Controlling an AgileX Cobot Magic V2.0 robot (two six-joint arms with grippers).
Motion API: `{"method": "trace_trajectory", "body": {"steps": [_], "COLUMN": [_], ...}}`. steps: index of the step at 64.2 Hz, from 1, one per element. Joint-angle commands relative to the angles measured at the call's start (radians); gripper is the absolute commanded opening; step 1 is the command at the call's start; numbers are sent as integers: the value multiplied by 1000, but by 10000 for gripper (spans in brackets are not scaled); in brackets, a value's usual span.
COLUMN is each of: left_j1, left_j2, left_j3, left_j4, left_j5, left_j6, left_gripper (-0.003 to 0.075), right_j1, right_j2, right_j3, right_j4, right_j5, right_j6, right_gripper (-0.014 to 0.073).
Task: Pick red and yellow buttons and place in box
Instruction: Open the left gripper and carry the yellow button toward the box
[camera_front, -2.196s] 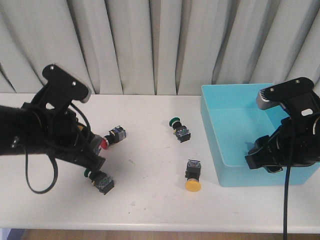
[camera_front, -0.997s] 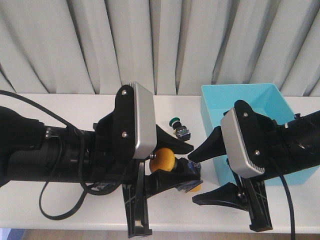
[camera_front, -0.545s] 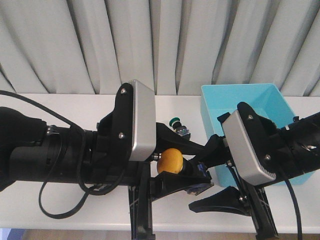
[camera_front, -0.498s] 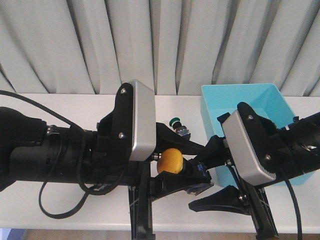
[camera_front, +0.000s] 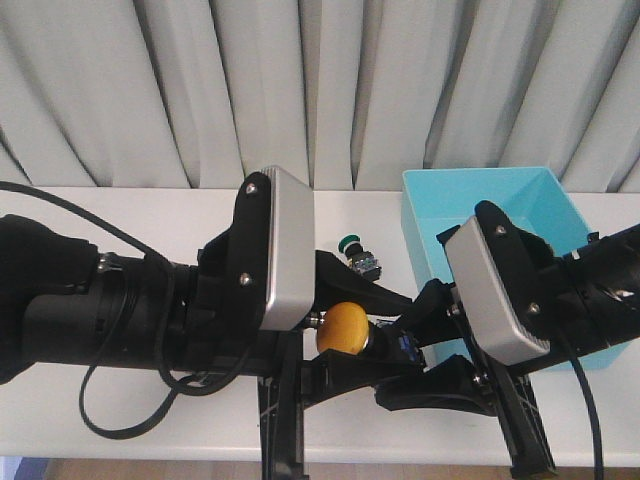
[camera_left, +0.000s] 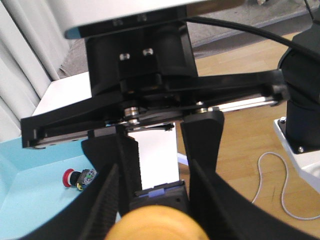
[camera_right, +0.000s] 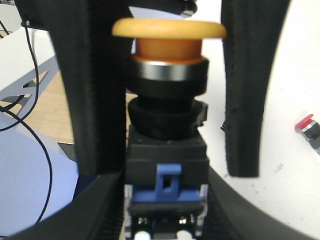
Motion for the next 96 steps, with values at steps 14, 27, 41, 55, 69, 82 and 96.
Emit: {"method": "trace_trajectory", "body": {"steps": [14, 27, 41, 55, 69, 82, 96], "left_j1": [-2, -2, -1, -1, 13, 31, 31], "left_j2": [-27, -27, -26, -19, -19, -19, -19], "left_j3": [-24, -24, -24, -24, -23, -23, -23], "left_j4": [-44, -42, 74, 337, 714, 867, 873], "left_j5": [17, 4, -54, -189, -274, -260, -251], "left_j6": [8, -22, -107, -342, -657, -812, -814], "left_gripper": [505, 635, 624, 607, 589, 586, 586], "right_j1": [0, 0, -2, -2, -11, -127, -233], "right_j2": [-21, -21, -21, -21, -18, 50, 277], "right_j3": [-23, -23, -23, -23, -23, -26, -166], "right_j4": [49, 46, 9, -160, -485, -744, -873], "right_j5": [-11, -25, -36, -132, -394, -599, -497], "right_j6": [40, 41, 55, 202, 727, 1402, 1607], "right_gripper": [209, 209, 209, 209, 211, 216, 230]}}
